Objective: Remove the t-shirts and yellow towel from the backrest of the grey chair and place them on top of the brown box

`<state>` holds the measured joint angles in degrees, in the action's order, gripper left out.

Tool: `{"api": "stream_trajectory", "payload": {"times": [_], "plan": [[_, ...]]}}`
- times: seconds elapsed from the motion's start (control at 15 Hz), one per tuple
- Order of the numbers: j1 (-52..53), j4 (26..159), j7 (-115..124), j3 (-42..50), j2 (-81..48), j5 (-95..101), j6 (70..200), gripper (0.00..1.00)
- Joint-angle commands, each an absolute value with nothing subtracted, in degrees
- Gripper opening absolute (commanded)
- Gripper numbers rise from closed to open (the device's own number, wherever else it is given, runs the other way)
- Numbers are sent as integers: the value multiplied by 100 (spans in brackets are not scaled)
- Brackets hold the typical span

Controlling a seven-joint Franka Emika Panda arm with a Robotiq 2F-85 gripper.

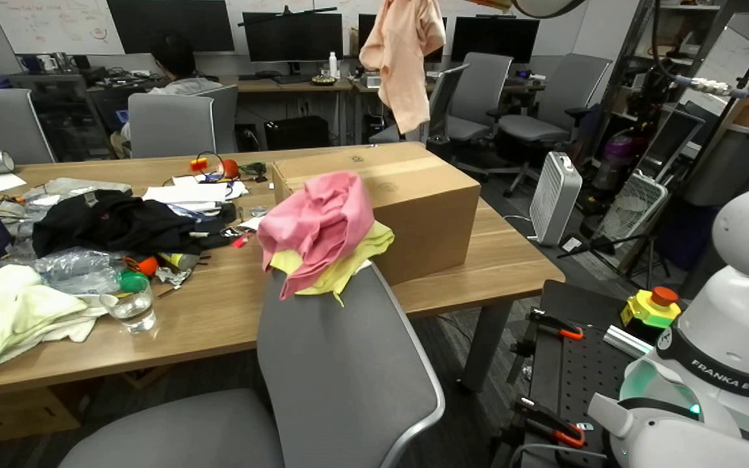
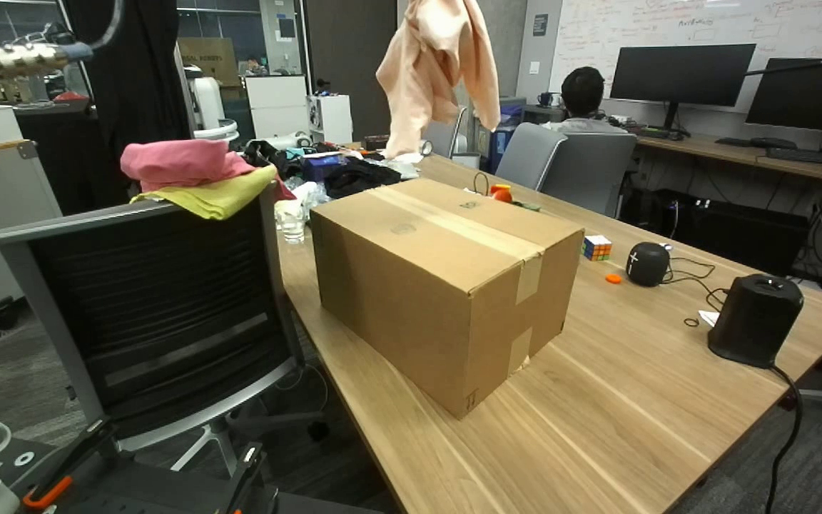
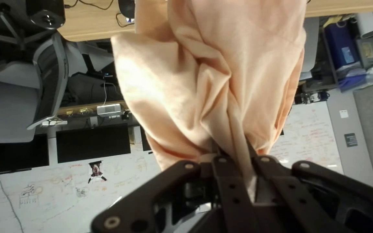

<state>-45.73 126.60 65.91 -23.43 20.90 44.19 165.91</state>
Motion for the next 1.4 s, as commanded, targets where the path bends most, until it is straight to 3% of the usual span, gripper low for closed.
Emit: {"api": "stream_trajectory", "payload": {"times": [0.0, 0.53, 0.6, 0.8, 1.33], "plan": [[-5208, 12433, 7462, -2973, 2007, 5224, 16585, 37], [-5200, 12695, 7171, -3292, 1990, 5469, 16315, 97], [-5090, 12786, 6980, -3255, 2011, 5359, 16293, 100], [-4409, 13276, 5898, -2961, 2116, 4750, 16237, 100], [-926, 14209, 2448, -1363, 2474, 1462, 15156, 100]]}}
